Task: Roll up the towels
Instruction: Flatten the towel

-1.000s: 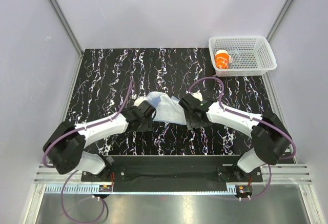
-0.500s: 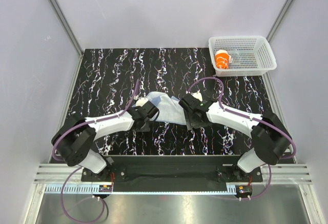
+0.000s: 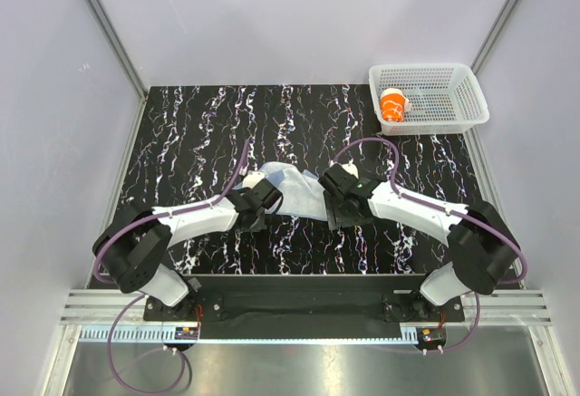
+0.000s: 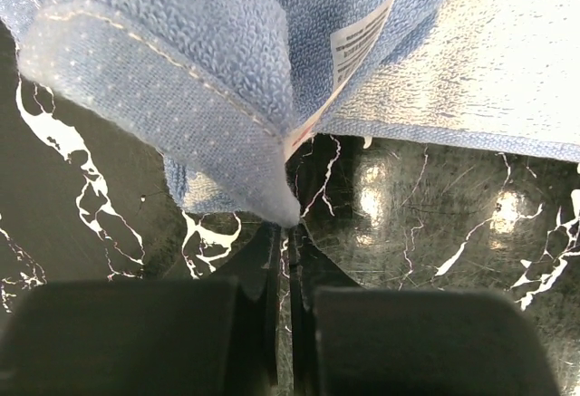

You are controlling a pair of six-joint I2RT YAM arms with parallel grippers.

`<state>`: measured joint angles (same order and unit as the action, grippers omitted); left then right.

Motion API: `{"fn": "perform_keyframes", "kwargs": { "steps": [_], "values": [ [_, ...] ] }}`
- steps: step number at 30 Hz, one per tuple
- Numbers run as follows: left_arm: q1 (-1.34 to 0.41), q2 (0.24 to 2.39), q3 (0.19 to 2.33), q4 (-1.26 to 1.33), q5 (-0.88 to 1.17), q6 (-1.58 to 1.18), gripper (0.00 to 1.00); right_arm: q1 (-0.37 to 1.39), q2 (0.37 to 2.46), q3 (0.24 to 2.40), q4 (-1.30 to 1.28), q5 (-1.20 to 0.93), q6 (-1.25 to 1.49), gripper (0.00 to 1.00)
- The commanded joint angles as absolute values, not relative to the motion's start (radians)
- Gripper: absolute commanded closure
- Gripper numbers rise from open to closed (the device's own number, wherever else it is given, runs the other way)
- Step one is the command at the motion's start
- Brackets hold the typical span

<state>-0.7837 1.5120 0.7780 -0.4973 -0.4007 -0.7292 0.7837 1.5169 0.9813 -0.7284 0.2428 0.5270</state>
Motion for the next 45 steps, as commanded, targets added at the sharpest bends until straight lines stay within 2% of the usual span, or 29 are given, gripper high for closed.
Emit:
{"fn": "perform_keyframes", "kwargs": {
  "steps": [1, 6, 10, 18, 23, 35, 37, 41, 45],
  "values": [
    [-0.779, 1.471, 0.79, -0.462, -0.436, -0.698, 1.0, 0.753, 1.468, 0.973, -0.687, 0.201, 0.552, 0.32],
    [-0.779, 1.366, 0.804, -0.508, -0.381, -0.667, 1.0, 0.718, 1.439, 0.959, -0.678, 0.199, 0.586, 0.32],
    [-0.764, 1.217, 0.804, -0.531, -0.322, -0.653, 1.0, 0.589, 1.387, 0.884, -0.571, 0.028, 0.62, 0.33],
    [-0.704, 1.103, 0.772, -0.546, -0.239, -0.653, 1.0, 0.549, 1.414, 0.833, -0.545, -0.031, 0.664, 0.53],
    [-0.684, 1.077, 0.753, -0.548, -0.218, -0.649, 1.0, 0.548, 1.422, 0.805, -0.543, -0.023, 0.686, 0.58],
    [-0.666, 1.046, 0.747, -0.566, -0.212, -0.64, 1.0, 0.548, 1.571, 0.798, -0.46, -0.006, 0.692, 0.59],
    [-0.663, 1.04, 0.742, -0.572, -0.213, -0.638, 1.0, 0.548, 1.566, 0.802, -0.472, 0.059, 0.693, 0.59],
    [-0.65, 1.029, 0.735, -0.575, -0.216, -0.635, 1.0, 0.549, 1.496, 0.787, -0.462, 0.081, 0.684, 0.59],
    [-0.647, 1.034, 0.736, -0.574, -0.213, -0.629, 1.0, 0.549, 1.274, 0.729, -0.368, -0.049, 0.676, 0.52]
  ]
}}
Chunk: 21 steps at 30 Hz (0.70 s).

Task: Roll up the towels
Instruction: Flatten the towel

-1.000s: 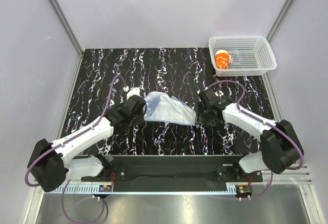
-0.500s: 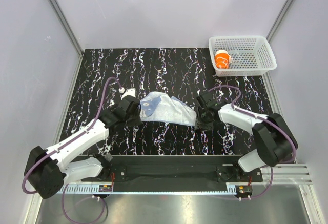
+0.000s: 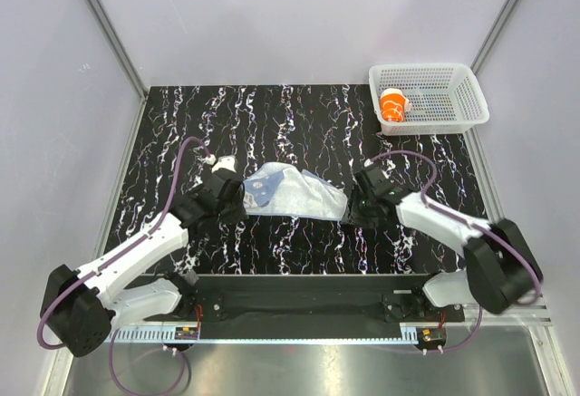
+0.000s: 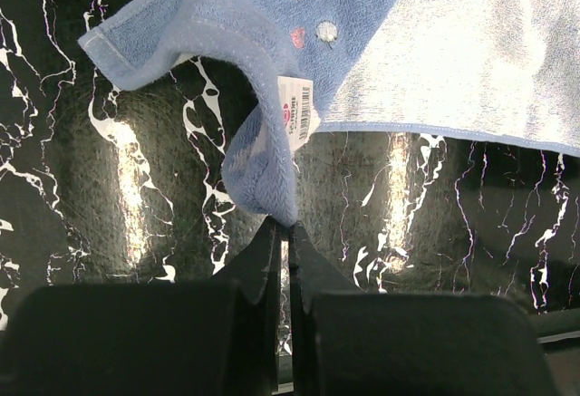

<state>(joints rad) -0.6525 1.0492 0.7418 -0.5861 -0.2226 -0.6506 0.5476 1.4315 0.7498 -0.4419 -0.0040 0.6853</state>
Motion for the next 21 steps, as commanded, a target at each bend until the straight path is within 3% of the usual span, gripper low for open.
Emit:
{"fn": "perform_keyframes", "kwargs": {
  "steps": [1, 4, 7, 13, 21],
  "values": [
    [-0.644, 1.034, 0.738, -0.574, -0.213, -0.629, 1.0, 0.548, 1.243, 0.723, -0.383, -0.034, 0.69, 0.5],
    [-0.644, 1.029, 0.742, -0.572, -0.209, -0.626, 1.0, 0.54, 1.167, 0.726, -0.472, 0.085, 0.738, 0.41],
    [-0.643, 1.02, 0.749, -0.571, -0.195, -0.617, 1.0, 0.482, 1.16, 0.72, -0.541, 0.146, 0.791, 0.39],
    [-0.643, 1.006, 0.776, -0.6, -0.189, -0.588, 1.0, 0.315, 1.2, 0.595, -0.361, -0.135, 0.876, 0.41],
    [-0.643, 0.983, 0.773, -0.621, -0.167, -0.58, 1.0, 0.291, 1.276, 0.526, -0.178, -0.25, 0.974, 0.43]
  ]
}}
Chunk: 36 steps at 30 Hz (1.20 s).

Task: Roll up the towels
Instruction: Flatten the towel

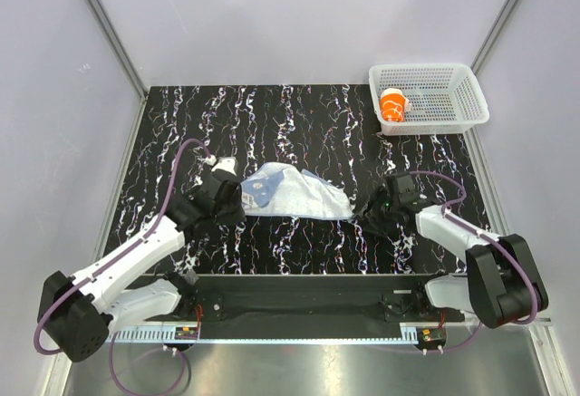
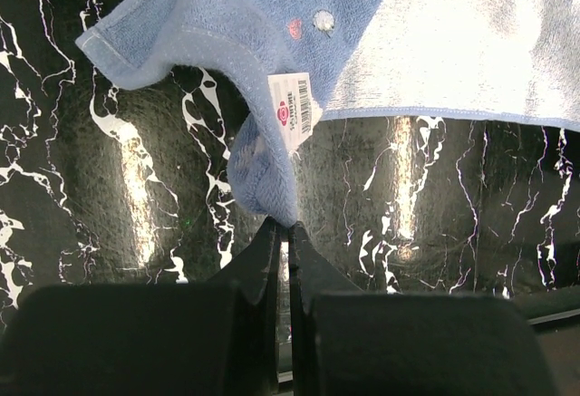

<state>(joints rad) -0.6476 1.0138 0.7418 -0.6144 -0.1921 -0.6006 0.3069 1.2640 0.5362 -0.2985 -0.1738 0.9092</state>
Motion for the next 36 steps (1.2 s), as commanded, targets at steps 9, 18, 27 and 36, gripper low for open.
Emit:
{"fn": "perform_keyframes", "kwargs": {
  "steps": [9, 18, 27, 36],
  "values": [
    [-0.643, 0.94, 0.784, -0.67, -0.17, -0.563, 1.0, 0.232, 1.189, 0.405, -0.037, -0.296, 1.093, 0.46],
    [-0.643, 0.916, 0.802, -0.695, -0.169, -0.543, 1.0, 0.222, 1.071, 0.336, 0.037, -0.305, 1.229, 0.43],
    [-0.643, 0.911, 0.792, -0.684, -0.166, -0.537, 1.0, 0.222, 1.212, 0.305, 0.208, -0.353, 1.288, 0.43],
    [-0.643, 0.911, 0.79, -0.681, -0.172, -0.537, 1.0, 0.222, 1.269, 0.308, 0.279, -0.37, 1.304, 0.41]
  ]
}}
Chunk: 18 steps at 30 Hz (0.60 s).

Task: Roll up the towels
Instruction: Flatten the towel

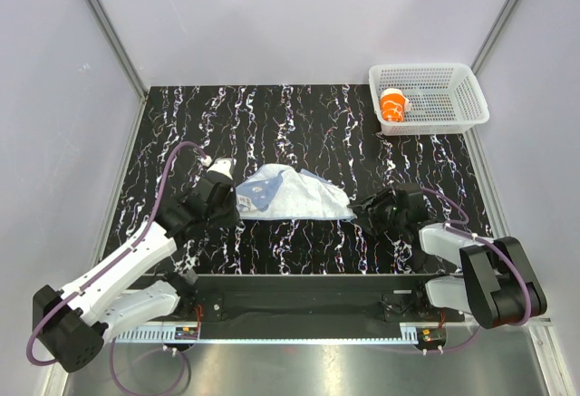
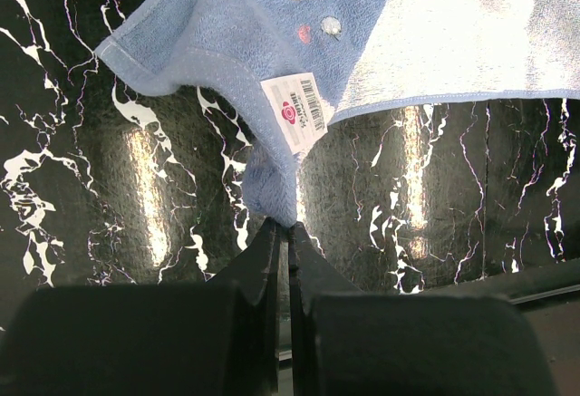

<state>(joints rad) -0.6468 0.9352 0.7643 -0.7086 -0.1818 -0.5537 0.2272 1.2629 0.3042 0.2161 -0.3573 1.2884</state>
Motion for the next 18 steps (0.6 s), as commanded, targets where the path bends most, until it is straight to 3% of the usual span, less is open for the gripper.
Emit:
{"fn": "perform_keyframes", "kwargs": {
  "steps": [1, 10, 18],
  "values": [
    [-0.643, 0.911, 0.79, -0.681, -0.172, -0.538, 1.0, 0.222, 1.273, 0.311, 0.279, -0.37, 1.302, 0.41],
    [-0.643, 0.907, 0.788, -0.683, -0.176, -0.538, 1.0, 0.222, 1.374, 0.325, 0.344, -0.368, 1.293, 0.53],
    [-0.643, 0.903, 0.788, -0.684, -0.186, -0.541, 1.0, 0.224, 1.327, 0.376, 0.253, -0.336, 1.244, 0.89]
  ]
}}
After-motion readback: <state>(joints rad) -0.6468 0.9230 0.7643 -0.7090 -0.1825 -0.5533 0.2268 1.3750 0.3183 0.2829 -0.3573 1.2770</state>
